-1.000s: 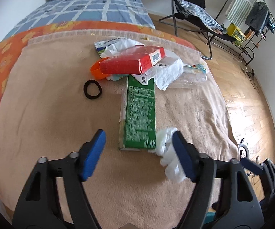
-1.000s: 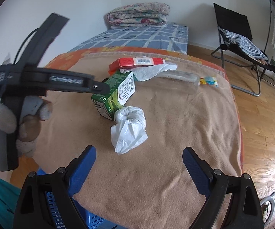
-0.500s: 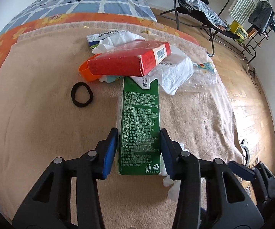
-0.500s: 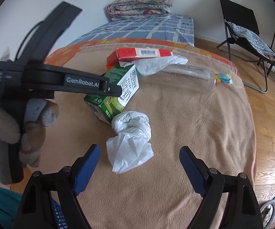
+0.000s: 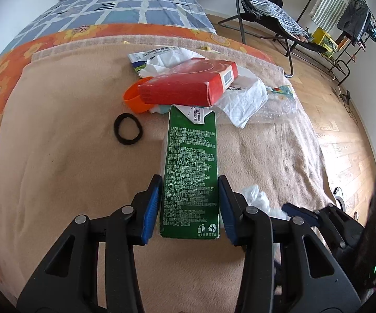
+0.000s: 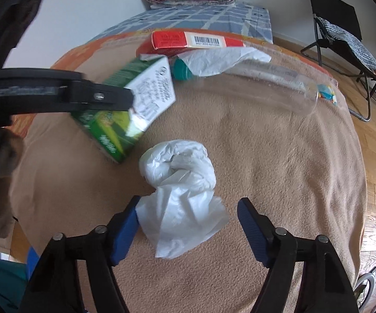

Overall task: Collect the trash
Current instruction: 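Grasp the green juice carton with the left tool while the right tool grasps the white plastic bag, then carry the carton and bag with both tools over the blue basket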

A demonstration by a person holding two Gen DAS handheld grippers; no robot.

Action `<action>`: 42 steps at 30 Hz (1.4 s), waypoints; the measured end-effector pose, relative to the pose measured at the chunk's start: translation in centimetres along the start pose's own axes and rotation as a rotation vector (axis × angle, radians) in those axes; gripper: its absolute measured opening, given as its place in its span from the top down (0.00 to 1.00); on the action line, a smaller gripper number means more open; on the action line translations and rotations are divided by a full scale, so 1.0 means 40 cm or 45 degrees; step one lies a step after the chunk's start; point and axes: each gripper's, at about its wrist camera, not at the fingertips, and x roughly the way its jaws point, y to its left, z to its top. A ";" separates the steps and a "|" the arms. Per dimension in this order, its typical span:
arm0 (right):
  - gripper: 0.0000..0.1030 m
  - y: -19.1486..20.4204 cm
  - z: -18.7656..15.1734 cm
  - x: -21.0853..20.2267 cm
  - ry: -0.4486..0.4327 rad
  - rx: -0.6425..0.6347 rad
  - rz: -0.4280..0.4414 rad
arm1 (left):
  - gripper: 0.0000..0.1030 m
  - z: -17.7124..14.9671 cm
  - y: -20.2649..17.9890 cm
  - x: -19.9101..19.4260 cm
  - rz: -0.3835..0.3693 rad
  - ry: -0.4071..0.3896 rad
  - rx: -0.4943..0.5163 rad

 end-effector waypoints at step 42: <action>0.67 0.165 -0.233 -0.391 -0.358 -0.055 0.297 | 0.59 -0.473 0.199 -0.508 0.007 -0.221 -0.056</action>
